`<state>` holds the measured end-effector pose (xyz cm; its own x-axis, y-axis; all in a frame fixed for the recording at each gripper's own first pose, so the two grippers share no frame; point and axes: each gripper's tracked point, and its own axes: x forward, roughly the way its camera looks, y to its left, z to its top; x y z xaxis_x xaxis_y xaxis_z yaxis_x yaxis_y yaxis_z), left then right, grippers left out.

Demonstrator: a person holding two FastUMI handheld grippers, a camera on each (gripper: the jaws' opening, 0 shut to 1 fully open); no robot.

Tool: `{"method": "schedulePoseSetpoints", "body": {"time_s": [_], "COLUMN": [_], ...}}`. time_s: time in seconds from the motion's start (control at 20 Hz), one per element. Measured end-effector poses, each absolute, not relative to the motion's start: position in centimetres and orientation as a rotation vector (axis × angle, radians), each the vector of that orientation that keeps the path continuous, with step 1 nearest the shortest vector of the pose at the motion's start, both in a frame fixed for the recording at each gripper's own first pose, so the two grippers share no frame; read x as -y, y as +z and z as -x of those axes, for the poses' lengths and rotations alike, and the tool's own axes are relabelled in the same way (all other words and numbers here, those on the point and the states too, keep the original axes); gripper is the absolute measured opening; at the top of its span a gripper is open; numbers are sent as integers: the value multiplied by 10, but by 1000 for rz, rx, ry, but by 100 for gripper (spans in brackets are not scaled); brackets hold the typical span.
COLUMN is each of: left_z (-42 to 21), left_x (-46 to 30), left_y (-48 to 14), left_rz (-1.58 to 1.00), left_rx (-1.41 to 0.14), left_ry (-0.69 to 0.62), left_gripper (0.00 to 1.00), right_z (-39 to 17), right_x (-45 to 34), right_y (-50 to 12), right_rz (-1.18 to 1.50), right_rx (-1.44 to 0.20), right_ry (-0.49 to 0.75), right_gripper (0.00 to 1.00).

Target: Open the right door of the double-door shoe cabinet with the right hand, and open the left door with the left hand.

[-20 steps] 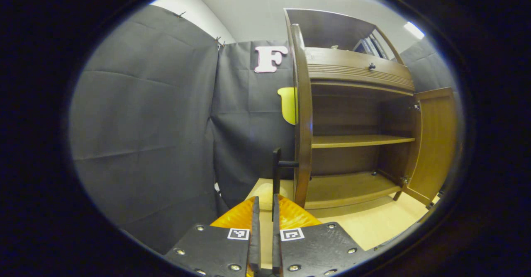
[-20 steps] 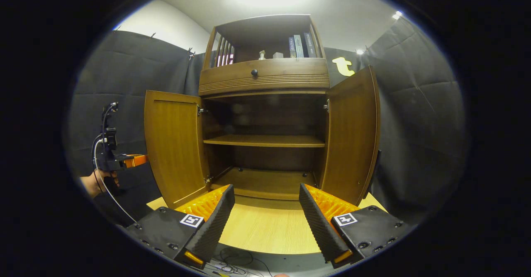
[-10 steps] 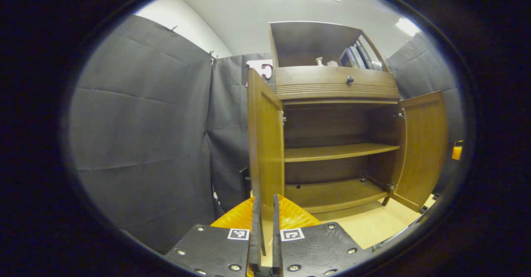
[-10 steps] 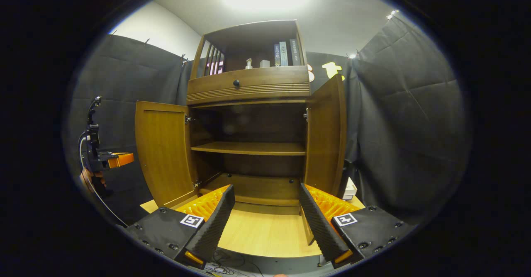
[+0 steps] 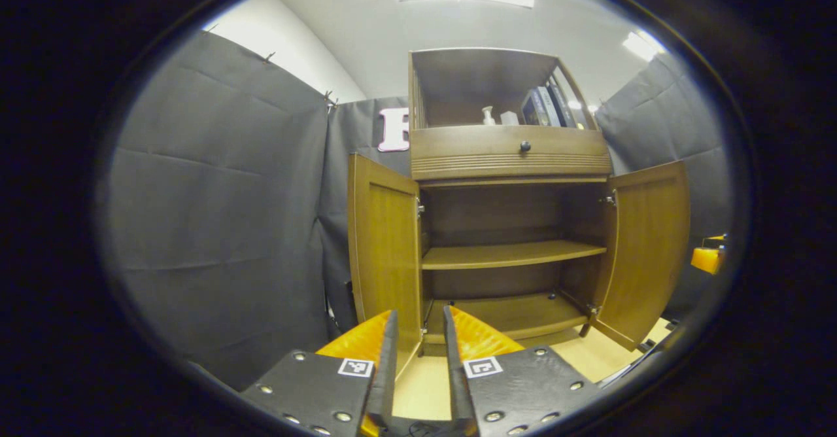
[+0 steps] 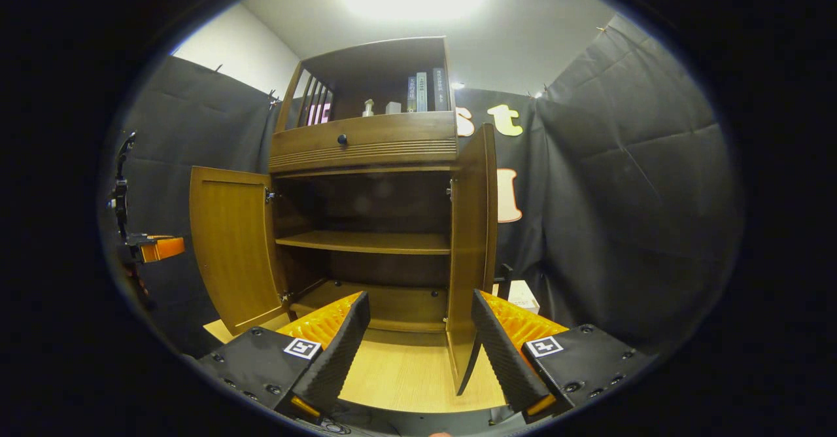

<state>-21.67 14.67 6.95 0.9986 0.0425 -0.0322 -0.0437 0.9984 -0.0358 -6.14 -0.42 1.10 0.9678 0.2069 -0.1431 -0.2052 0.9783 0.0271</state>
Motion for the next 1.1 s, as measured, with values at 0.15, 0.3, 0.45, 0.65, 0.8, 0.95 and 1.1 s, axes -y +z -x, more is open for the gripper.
{"method": "schedulePoseSetpoints", "body": {"time_s": [0.15, 0.3, 0.45, 0.65, 0.8, 0.95, 1.1], "left_z": [219, 219, 218, 219, 219, 219, 219], "left_x": [-152, -158, -160, -161, -163, -163, -162], "left_y": [72, 75, 83, 86, 85, 86, 85], "left_rz": [31, 27, 22, 27, 30, 18, 18], "left_rx": [-25, -7, 19, 40, 42, 49, 48], "left_ry": [70, 100, 114, 137, 148, 163, 159], "left_gripper": [60, 84, 84, 84, 84, 84, 85], "right_z": [55, 51, 48, 47, 47, 47, 46], "right_x": [11, 16, 21, 24, 21, 21, 24], "right_y": [12, 15, 19, 27, 33, 43, 45], "right_rz": [-9, -21, -25, -22, -6, 6, 5], "right_rx": [-138, -126, -117, -108, -101, -81, -81], "right_ry": [189, 173, 151, 132, 129, 123, 113], "right_gripper": [96, 98, 98, 98, 98, 98, 98]}}
